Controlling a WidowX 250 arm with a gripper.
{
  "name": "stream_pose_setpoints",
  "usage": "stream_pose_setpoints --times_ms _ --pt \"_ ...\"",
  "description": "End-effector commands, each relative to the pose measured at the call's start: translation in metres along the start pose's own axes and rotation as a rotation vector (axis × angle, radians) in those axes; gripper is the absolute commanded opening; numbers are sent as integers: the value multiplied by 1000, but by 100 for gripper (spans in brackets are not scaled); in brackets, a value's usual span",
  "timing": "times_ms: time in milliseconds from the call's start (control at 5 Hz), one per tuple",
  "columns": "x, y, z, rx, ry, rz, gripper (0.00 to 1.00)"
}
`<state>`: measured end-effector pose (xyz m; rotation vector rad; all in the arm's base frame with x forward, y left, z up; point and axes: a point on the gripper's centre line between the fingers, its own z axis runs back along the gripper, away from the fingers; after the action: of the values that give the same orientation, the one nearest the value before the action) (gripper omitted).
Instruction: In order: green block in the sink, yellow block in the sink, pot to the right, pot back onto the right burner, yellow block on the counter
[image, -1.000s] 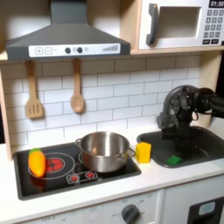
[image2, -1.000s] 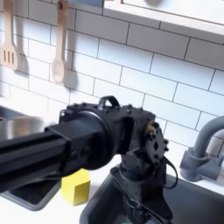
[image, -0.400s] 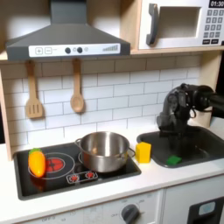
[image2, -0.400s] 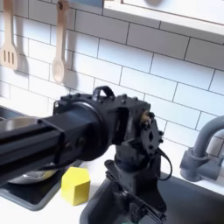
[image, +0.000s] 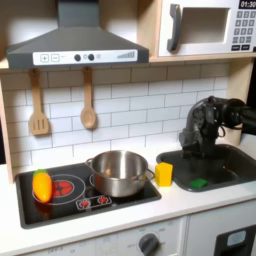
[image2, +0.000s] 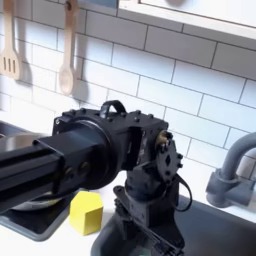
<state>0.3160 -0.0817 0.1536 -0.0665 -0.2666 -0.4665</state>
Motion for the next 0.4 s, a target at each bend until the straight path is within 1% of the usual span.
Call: stream_pose_setpoints --times_ms 0,200 --pt "-1 3 1 -6 29 -19 100" --pt "6 7 15 7 64 -94 100"
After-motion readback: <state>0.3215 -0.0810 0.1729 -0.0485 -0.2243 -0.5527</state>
